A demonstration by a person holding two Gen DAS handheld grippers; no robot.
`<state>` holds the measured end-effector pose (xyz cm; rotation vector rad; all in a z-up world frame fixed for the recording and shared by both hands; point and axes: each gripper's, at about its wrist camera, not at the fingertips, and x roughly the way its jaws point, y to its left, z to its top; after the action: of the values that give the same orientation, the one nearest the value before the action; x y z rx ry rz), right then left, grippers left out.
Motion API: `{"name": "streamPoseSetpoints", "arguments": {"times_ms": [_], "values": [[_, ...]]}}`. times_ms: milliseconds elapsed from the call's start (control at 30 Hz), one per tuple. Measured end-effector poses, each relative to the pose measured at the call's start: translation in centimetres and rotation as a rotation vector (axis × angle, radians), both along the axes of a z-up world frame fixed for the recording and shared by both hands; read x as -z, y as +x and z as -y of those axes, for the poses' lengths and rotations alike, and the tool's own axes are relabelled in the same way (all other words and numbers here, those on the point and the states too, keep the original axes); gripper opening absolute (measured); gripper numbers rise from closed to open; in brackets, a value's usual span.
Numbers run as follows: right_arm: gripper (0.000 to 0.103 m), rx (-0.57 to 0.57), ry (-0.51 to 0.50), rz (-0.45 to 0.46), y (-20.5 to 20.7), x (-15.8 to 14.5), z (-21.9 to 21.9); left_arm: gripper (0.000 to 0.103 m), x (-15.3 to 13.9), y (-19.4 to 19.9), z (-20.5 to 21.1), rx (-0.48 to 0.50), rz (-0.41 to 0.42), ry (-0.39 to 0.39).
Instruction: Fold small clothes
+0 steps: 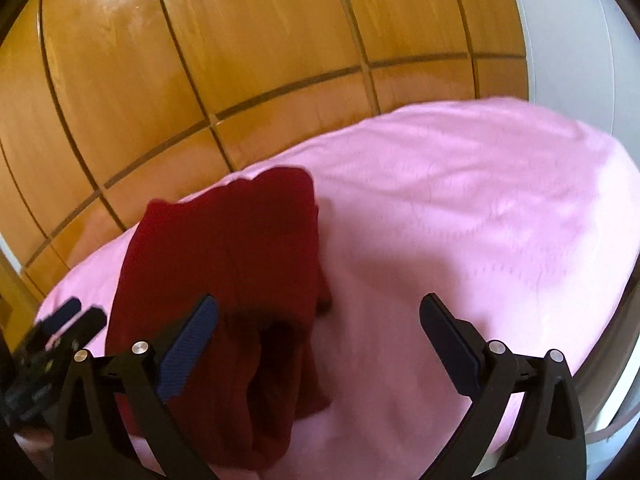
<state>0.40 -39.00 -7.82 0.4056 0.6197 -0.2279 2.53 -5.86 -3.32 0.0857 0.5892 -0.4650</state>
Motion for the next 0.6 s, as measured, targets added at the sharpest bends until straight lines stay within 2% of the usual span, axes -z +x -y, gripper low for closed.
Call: {"name": "streamPoseSetpoints", "arguments": {"times_ms": [100,200,267,467,600], "values": [[0.100,0.055,0.038,0.004,0.8,-0.3,1.5,0.099,0.3,3.3,2.4,-0.014,-0.036,0.064],[0.099,0.059,0.044,-0.063,2.3,0.2,2.6,0.096,2.1,6.3,3.9,-0.065,-0.050,0.165],[0.099,0.040,0.031,-0.101,4.0,1.1,2.8,0.096,3.3,6.8,3.7,-0.116,-0.068,0.186],[0.099,-0.021,-0.035,-0.213,9.1,3.4,2.0,0.096,5.0,5.3,0.7,-0.259,-0.079,0.144],[0.099,-0.049,-0.029,-0.219,11.5,5.1,1.6,0.096,5.8,5.8,-1.0,-0.296,-0.163,0.062]]}}
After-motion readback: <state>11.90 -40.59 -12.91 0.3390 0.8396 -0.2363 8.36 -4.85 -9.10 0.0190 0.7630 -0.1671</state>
